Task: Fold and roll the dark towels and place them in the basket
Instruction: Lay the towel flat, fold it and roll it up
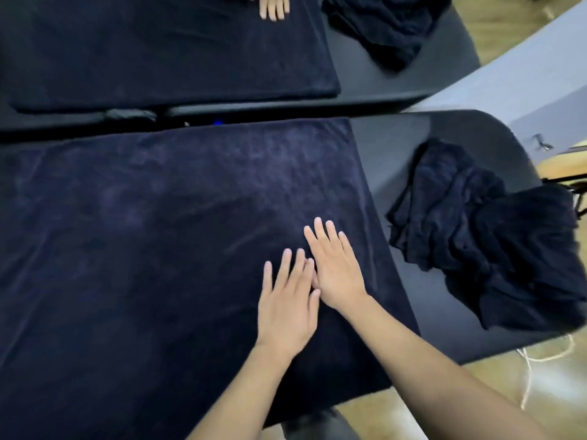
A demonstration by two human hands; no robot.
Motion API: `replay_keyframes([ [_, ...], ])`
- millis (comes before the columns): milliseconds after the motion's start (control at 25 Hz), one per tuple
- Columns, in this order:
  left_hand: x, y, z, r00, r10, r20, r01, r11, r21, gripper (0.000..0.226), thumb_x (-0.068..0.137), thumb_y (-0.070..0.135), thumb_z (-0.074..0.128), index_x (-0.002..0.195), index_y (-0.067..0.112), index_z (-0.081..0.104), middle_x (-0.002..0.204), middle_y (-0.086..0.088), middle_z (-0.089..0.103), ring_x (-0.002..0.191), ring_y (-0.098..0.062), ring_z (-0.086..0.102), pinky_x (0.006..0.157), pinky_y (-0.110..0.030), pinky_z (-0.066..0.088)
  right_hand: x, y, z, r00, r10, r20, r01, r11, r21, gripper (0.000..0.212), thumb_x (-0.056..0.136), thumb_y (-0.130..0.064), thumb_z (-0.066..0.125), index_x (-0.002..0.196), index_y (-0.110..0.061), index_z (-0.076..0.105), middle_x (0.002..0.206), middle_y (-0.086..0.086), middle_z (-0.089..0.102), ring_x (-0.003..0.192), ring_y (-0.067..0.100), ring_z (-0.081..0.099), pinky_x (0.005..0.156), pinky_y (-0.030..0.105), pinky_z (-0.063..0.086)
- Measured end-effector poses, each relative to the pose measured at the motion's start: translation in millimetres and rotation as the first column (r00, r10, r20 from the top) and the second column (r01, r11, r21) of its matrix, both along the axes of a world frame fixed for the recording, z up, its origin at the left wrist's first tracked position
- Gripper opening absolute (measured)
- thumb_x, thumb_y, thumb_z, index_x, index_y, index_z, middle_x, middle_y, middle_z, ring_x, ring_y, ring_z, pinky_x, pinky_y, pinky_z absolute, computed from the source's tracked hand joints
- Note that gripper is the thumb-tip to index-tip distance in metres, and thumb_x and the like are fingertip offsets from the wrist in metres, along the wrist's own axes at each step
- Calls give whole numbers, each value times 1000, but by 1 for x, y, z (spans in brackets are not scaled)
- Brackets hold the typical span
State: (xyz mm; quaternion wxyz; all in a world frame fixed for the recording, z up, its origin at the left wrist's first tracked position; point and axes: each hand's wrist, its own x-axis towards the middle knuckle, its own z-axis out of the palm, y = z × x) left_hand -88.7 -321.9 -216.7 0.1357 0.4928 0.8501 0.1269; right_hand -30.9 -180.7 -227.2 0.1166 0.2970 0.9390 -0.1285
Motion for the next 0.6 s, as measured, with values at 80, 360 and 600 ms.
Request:
replay_keyframes([
  [80, 39, 1, -2, 999, -44, 4, 45, 997, -63, 62, 101, 42, 33, 156, 13, 35, 164, -4, 32, 155, -25, 19, 122, -53, 20, 38, 6, 1, 999, -35, -8, 35, 999, -2, 65, 102, -46, 14, 162, -21, 11, 169, 2, -3, 156, 22, -6, 127, 42, 4],
  [360, 56, -17, -10, 988, -99, -118, 76, 980, -186, 68, 101, 51, 22, 158, 15, 30, 167, -3, 20, 156, -26, 12, 125, -52, 14, 97, 8, 6, 996, -89, 26, 90, 996, -7, 65, 106, -50, 22, 163, -22, 7, 170, 3, -7, 156, 23, -8, 127, 40, 0],
  [600, 94, -67, -6, 989, 77, -127, -105, 967, -234, 67, 103, 50, 13, 161, 19, 19, 170, 0, 9, 157, -25, 1, 126, -51, 6, 174, -6, 16, 998, -1, 66, 2, 1000, -12, 65, 106, -49, 29, 162, -21, 11, 170, 7, -1, 156, 27, -2, 126, 44, 9],
])
